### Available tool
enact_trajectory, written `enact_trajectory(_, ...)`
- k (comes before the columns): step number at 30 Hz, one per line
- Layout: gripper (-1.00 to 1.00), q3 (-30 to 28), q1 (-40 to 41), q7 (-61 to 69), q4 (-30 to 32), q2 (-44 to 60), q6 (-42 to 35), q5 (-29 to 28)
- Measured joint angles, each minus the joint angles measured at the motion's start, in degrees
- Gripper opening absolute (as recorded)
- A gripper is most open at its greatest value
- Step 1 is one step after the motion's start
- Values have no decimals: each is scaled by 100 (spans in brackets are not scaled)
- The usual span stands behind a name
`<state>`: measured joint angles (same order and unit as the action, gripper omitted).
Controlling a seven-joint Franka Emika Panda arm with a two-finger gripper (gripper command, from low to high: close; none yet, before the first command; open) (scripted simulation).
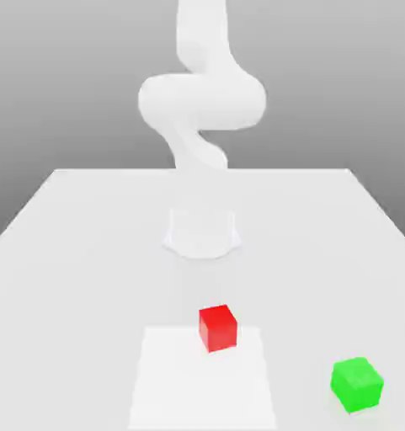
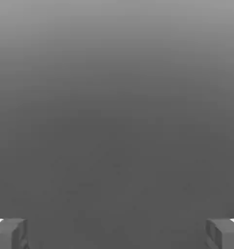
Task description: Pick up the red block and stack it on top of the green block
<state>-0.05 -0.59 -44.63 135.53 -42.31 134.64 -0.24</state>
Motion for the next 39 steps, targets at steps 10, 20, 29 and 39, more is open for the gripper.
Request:
enact_trajectory(10, 0, -71, -269, 624, 1772, 1724, 1360, -69)
enact_trajectory(20, 0, -93, -493, 1311, 3145, 4313, 3358, 35)
enact_trajectory(29, -100, -40, -450, 1362, 3055, 5172, 4083, 93)
enact_trajectory(39, -100, -34, -452, 1333, 3224, 3759, 2838, 14)
